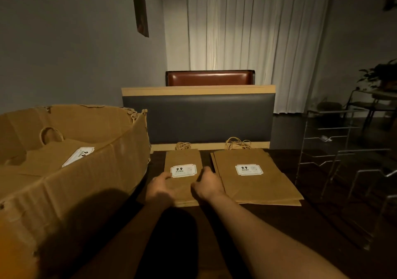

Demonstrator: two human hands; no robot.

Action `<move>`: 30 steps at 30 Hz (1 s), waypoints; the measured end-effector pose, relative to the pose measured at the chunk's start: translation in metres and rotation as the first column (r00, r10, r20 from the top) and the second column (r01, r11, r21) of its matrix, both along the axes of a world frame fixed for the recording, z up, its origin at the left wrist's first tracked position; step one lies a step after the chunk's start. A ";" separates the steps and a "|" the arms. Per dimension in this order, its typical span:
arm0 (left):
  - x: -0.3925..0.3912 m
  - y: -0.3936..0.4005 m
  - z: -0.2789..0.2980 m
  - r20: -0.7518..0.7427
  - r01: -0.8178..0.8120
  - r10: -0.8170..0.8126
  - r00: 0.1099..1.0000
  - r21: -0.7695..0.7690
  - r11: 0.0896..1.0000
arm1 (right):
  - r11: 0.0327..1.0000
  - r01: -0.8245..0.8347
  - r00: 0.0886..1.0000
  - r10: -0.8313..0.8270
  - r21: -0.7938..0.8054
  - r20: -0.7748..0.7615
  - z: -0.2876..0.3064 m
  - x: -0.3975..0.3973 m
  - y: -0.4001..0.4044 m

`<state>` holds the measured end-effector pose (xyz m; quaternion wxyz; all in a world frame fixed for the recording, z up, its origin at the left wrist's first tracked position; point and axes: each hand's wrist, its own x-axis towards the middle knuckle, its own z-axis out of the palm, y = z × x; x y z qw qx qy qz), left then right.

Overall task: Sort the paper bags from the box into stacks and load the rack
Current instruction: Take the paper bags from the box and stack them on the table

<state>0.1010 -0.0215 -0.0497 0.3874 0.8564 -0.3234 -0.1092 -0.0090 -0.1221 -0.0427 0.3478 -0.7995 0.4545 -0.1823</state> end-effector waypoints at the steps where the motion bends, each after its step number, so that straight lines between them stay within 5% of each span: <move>1: 0.003 -0.005 -0.001 0.008 -0.024 0.023 1.000 0.076 0.997 | 0.999 0.009 0.998 -0.011 -0.044 -0.058 -0.001 0.002 -0.001; 5: -0.008 -0.008 0.015 0.216 -0.074 0.005 0.976 0.312 0.947 | 0.978 -0.062 0.993 0.041 -0.201 -0.107 0.014 -0.010 -0.007; 8: -0.036 -0.014 0.026 0.351 0.077 -0.115 0.929 0.119 0.990 | 0.970 -0.012 0.997 -0.006 -0.243 -0.075 0.040 -0.054 -0.038; 10: -0.066 -0.029 0.033 0.203 0.250 -0.238 0.950 -0.036 0.967 | 0.971 0.077 0.984 -0.110 -0.227 -0.140 0.051 -0.096 -0.066; 13: -0.104 -0.065 0.036 -0.212 0.348 -0.372 0.903 -0.142 0.926 | 0.961 0.219 0.900 -0.265 -0.167 -0.345 0.039 -0.146 -0.097; 16: -0.117 -0.099 0.027 -0.459 0.284 -0.305 0.835 -0.115 0.952 | 0.963 0.262 0.886 -0.268 -0.068 -0.378 0.018 -0.161 -0.101; 20: -0.109 -0.112 0.027 -0.595 0.069 -0.151 0.789 -0.158 0.985 | 0.961 0.255 0.895 -0.277 -0.109 -0.351 0.002 -0.161 -0.095; 24: -0.093 -0.107 0.028 -0.813 0.061 -0.164 0.559 -0.157 0.986 | 0.963 0.257 0.935 -0.270 -0.084 -0.231 -0.005 -0.168 -0.089; 27: -0.101 -0.099 0.030 -0.735 0.137 -0.265 0.624 -0.231 0.963 | 0.959 0.281 0.958 -0.278 0.036 -0.071 -0.004 -0.176 -0.086; 30: -0.110 -0.077 0.041 -0.554 0.183 -0.463 0.693 -0.485 0.855 | 0.900 0.275 0.856 -0.389 0.337 0.341 0.012 -0.187 -0.092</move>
